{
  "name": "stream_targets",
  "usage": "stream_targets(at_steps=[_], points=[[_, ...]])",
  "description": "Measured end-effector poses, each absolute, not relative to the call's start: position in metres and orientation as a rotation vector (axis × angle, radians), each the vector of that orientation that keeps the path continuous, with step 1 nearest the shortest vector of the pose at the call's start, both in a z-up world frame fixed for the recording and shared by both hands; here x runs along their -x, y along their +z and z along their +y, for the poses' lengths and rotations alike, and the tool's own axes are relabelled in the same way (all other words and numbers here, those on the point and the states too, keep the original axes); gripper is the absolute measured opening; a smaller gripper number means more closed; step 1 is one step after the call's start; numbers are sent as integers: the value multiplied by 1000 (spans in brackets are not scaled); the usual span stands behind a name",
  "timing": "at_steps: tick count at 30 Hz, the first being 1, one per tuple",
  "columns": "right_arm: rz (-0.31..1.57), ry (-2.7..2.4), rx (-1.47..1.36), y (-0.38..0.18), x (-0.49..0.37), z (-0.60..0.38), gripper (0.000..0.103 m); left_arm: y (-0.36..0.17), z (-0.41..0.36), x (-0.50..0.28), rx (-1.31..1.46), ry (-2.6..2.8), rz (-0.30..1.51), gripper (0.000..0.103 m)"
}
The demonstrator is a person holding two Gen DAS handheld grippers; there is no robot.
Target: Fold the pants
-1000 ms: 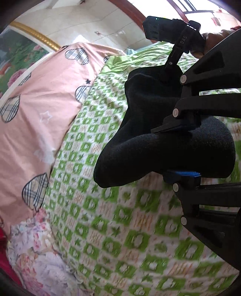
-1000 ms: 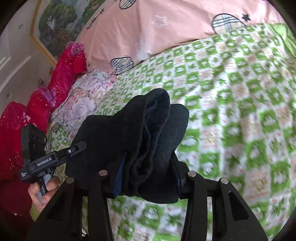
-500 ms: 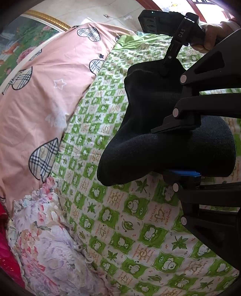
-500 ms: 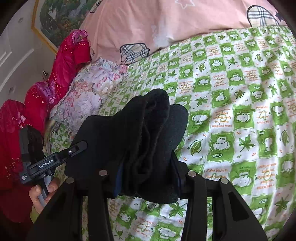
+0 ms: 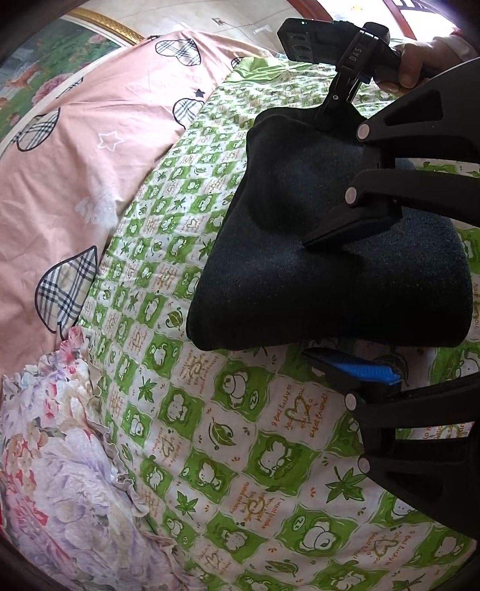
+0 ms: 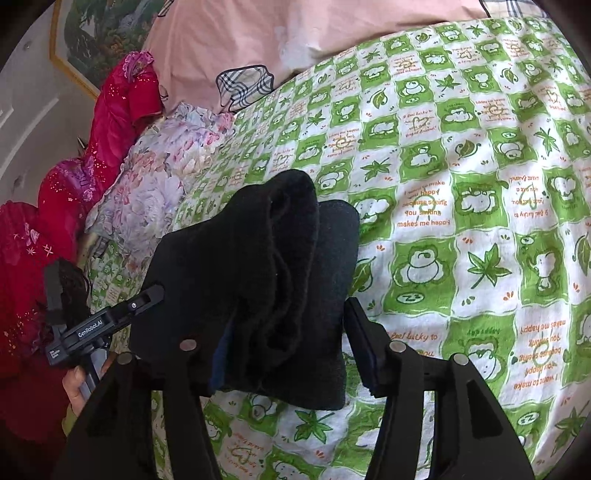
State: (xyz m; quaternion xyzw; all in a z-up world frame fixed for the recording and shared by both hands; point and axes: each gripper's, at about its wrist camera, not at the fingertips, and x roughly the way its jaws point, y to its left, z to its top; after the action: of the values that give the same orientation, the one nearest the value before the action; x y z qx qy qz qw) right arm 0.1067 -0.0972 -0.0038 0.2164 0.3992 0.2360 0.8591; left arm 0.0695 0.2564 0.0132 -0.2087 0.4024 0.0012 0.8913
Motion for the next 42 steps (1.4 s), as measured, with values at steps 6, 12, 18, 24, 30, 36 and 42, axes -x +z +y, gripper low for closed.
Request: stream_targets(at_steps=[6, 12, 18, 24, 30, 36, 42], points=[[814, 436, -394, 9, -92, -93, 63, 19, 250, -58, 369, 93, 819, 76], [781, 391, -327, 19, -75, -88, 76, 25, 236, -41, 311, 125, 805, 80], [744, 370, -244, 28, -55, -76, 87, 31, 219, -22, 261, 131, 793, 81], [718, 354, -197, 31, -38, -71, 90, 34, 202, -2, 200, 152, 771, 82], [676, 354, -141, 31, -21, -63, 94, 41, 184, 16, 90, 218, 714, 84], [636, 351, -93, 32, -6, -57, 98, 42, 174, 28, 35, 255, 694, 86], [616, 342, -50, 32, 2, -51, 100, 43, 173, 38, 24, 257, 673, 86]])
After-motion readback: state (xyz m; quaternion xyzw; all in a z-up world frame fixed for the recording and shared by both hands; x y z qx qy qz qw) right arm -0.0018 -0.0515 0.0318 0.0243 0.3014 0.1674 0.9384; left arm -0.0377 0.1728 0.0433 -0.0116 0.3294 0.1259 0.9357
